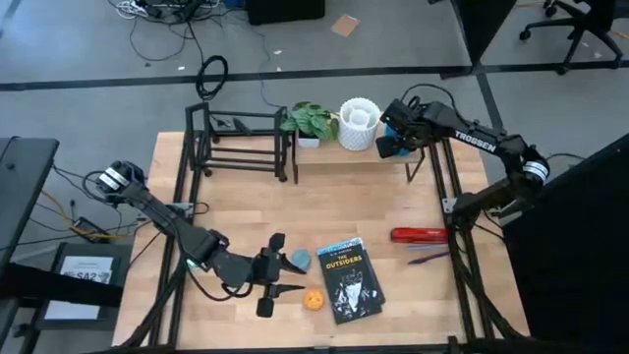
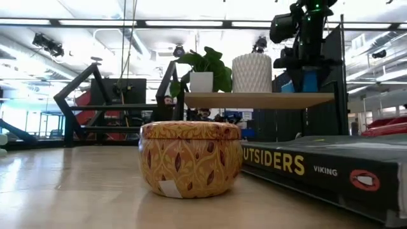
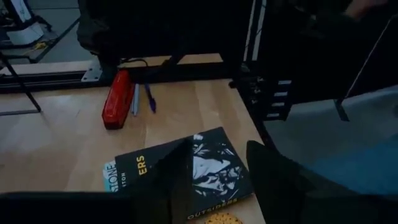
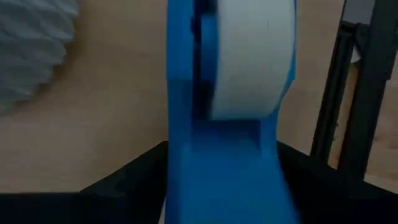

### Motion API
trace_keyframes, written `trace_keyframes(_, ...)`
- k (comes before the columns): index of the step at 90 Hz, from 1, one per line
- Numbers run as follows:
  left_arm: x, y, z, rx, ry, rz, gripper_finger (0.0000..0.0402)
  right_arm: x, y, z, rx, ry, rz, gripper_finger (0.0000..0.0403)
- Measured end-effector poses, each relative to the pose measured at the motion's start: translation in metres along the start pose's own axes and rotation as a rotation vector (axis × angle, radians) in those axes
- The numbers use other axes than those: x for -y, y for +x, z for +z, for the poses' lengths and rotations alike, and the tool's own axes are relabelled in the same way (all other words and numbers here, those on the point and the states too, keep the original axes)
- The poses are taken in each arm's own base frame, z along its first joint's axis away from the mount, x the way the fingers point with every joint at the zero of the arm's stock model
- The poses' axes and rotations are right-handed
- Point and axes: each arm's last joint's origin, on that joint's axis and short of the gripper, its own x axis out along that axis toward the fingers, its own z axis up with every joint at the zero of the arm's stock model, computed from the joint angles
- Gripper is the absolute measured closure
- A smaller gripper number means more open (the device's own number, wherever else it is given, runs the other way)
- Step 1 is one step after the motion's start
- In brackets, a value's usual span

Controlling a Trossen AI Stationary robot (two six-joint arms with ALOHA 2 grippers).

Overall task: Stock shelves
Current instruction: Put the blue tape dispenser on the shelf, then put the blue pen into the pen organizer on the shelf

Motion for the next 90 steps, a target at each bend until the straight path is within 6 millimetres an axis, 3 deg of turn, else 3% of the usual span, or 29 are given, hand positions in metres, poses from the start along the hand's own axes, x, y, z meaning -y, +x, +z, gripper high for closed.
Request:
trace_keyframes(11,0.000,0.000,0.000,0.000,0.000,0.000,0.0271,0.005,-0.011,-0.004,0.028,-0.012,0.029,0.0156)
trace_keyframes(31,0.000,0.000,0.000,0.004,-0.002,-0.001,0.0271,0.026,-0.049,-0.019,0.152,0.007,0.116,0.0164)
trace_keyframes(52,0.000,0.000,0.001,0.005,-0.003,-0.001,0.0271,0.037,-0.095,-0.063,0.332,-0.079,0.207,0.0178)
trace_keyframes(68,0.000,0.000,0.001,0.005,-0.003,-0.001,0.0271,0.021,-0.121,-0.107,0.415,-0.199,0.366,0.0193)
trace_keyframes(90,0.000,0.000,0.001,0.005,-0.003,0.002,0.0271,-0.031,-0.131,-0.183,0.421,-0.490,0.482,0.0214)
